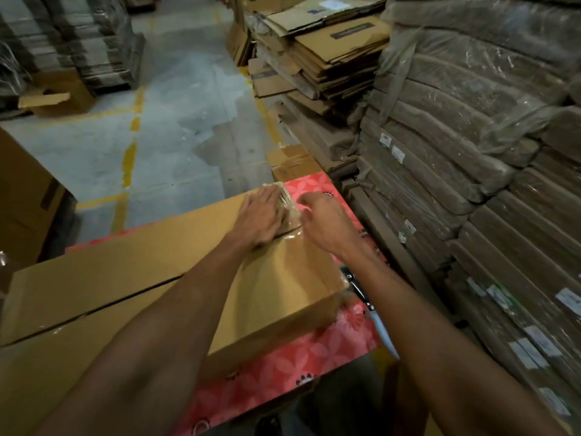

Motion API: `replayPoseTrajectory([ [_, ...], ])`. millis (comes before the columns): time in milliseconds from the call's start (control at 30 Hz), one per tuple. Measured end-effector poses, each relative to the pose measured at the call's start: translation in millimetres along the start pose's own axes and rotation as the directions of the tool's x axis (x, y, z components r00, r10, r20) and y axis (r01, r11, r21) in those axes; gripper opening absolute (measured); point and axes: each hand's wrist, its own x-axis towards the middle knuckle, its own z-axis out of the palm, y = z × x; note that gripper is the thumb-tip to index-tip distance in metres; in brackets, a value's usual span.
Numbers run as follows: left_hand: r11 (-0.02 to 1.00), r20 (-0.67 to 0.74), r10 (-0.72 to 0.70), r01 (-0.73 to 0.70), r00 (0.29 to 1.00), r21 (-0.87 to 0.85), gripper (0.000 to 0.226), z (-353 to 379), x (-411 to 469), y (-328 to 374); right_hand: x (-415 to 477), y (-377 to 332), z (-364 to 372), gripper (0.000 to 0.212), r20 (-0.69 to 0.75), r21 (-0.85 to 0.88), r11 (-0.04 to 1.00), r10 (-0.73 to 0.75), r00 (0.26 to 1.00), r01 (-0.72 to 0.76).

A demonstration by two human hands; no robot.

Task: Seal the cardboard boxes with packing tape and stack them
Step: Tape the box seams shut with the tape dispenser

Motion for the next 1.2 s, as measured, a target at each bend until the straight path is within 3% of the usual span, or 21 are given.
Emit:
replayPoseTrajectory([
  [133,0.999,0.090,0.019,-0.021,0.996,0.028,0.049,-11,43,-28,58,-13,51,0.049,0.163,-0.095,0.993,-0.054,0.985,0.071],
  [367,0.998,-0.023,0.044,-0.043,0.999,0.051,0.046,1,48,-43,54,-12,72,0.055,0.183,-0.310,0.944,-0.052,0.982,0.108],
  [667,0.997,0.022,0.042,-0.043,0.999,0.060,0.049,-5,43,-40,2,-4,64,0.063,0.221,-0.284,0.958,0.103,0.970,-0.037],
  [933,0.989,0.077,0.015,-0.026,0.997,0.145,0.056,-7,32,-16,-68,-1,52,0.065,0.176,-0.359,0.931,0.133,0.975,-0.062],
  [1067,0.977,0.097,0.160,-0.172,0.982,0.125,0.056,2,-15,10,-64,4,55,0.064,0.188,-0.362,0.931,0.124,0.974,-0.049],
  [1200,0.975,0.087,0.168,-0.178,0.982,0.136,0.055,13,-54,16,-66,6,53,0.065,0.213,-0.327,0.945,0.096,0.972,-0.021],
])
